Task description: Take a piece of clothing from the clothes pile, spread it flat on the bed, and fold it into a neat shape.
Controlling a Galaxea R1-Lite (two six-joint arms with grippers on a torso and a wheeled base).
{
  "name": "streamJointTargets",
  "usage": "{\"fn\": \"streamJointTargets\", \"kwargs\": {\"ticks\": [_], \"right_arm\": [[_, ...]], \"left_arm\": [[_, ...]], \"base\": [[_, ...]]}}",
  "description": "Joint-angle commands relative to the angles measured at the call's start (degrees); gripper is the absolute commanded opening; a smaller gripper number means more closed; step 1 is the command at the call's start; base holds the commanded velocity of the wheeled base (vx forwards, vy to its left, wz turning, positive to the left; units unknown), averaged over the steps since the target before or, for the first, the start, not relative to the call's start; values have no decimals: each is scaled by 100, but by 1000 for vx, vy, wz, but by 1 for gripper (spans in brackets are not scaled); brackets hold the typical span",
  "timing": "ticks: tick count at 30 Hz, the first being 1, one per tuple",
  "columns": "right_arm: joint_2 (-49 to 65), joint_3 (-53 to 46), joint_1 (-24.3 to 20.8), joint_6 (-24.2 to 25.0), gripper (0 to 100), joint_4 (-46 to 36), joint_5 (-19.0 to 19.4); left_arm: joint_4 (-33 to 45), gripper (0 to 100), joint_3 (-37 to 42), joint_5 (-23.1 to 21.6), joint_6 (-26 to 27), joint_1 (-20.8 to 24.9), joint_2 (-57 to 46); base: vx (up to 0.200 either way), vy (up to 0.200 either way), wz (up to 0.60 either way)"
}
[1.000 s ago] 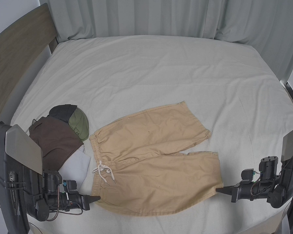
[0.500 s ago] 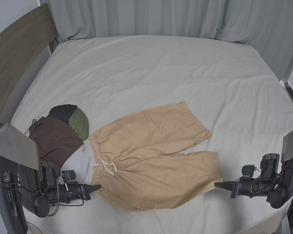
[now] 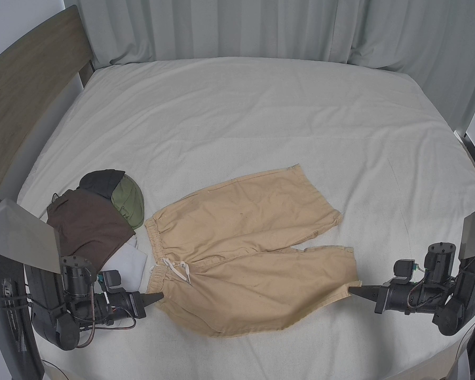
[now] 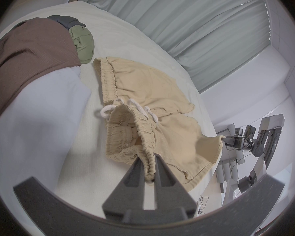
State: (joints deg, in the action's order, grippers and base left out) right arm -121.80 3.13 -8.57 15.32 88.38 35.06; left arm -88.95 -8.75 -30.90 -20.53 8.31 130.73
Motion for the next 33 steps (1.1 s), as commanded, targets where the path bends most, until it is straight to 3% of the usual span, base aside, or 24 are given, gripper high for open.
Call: {"fn": "streamJointTargets", "kwargs": {"ticks": [1, 23, 33], "right_arm": [[77, 47, 4, 6, 0, 4, 1], [517, 399, 4, 515, 0, 4, -34], [780, 548, 4, 621, 0, 4, -96]], "left_arm": [[-17, 0, -30, 5, -48, 12, -101], [-17, 0, -311, 67, -232, -5, -180], [-17, 0, -496, 76, -619, -5, -435]], "base": [[0, 0, 0], [0, 0, 0], [0, 0, 0]]}}
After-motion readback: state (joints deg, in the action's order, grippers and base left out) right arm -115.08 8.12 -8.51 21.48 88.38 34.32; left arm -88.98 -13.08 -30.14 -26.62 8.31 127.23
